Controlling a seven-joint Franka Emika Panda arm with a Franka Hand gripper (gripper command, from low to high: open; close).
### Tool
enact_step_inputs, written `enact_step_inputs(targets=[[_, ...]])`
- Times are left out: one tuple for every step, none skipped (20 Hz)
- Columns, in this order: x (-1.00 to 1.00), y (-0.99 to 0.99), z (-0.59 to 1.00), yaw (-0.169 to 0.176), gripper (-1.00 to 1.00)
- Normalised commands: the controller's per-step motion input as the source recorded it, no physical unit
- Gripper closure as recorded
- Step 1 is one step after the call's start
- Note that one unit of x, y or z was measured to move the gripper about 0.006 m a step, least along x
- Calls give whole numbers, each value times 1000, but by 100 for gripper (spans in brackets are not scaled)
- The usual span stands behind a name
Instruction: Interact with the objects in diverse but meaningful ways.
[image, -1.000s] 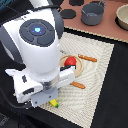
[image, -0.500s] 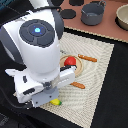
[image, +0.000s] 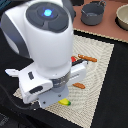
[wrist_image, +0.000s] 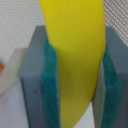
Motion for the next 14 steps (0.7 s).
enact_step_inputs(targets=[[151, 894, 523, 0, 100], [111, 951, 343, 0, 100], [0, 960, 223, -6, 100], [0, 954, 183, -7, 100], [0, 980, 169, -7, 100], [-9, 1000, 126, -7, 100], [-6, 1000, 114, 0, 100], [-71, 1000, 83, 0, 100], [-94, 1000, 49, 0, 100], [-77, 1000, 0, 0, 100], [-74, 1000, 0, 0, 100], [-77, 1000, 0, 0, 100], [-100, 1000, 0, 0, 100], [-126, 1000, -20, 0, 100]])
